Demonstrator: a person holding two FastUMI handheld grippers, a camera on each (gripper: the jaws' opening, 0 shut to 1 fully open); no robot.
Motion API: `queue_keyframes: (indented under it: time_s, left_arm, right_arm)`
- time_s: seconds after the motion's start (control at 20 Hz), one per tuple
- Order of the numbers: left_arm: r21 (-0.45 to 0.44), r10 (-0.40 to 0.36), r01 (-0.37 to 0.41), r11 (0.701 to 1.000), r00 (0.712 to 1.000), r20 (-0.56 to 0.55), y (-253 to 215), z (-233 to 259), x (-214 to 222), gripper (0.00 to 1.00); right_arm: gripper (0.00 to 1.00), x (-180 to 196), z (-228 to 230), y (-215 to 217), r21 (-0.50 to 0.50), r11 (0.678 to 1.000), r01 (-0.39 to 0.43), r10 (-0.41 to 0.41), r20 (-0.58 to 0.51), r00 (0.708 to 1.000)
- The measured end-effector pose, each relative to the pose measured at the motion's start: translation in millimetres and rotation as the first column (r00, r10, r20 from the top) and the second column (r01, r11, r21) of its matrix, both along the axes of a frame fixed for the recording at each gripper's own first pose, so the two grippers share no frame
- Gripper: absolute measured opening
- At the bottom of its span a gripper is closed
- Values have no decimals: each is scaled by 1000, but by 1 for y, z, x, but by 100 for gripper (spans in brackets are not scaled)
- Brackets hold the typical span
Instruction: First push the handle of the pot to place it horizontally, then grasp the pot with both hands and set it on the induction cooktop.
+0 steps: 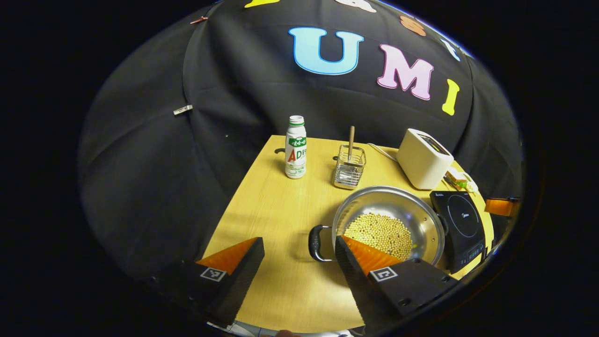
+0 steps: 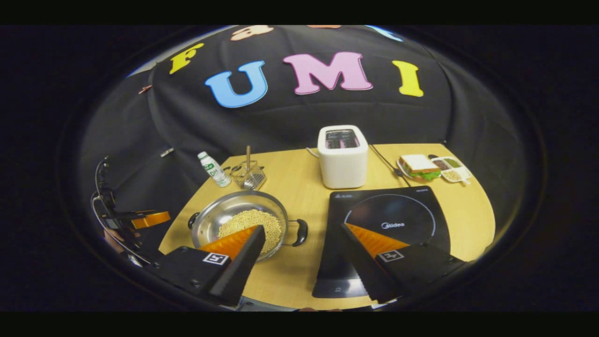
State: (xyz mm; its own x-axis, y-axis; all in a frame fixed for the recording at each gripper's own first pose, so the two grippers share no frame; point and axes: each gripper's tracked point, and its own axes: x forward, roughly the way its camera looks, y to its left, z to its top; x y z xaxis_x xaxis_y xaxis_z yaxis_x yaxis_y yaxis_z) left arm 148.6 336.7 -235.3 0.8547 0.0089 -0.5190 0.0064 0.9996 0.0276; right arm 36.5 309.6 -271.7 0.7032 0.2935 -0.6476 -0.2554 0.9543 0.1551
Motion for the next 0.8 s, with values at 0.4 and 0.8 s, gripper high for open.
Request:
queue_keyframes:
  time_s: [0.4,0.8]
  left_arm:
    - [15,-46,45,999,999,27,-6,-2,26,96]
    - [-64,-30,28,998,999,-32,-16,-51,45,95]
  right_arm:
    - [99,16,-58,24,-33,999,-36,32,-118,993]
    - [99,30,-101,28,-47,998,-37,28,-181,983]
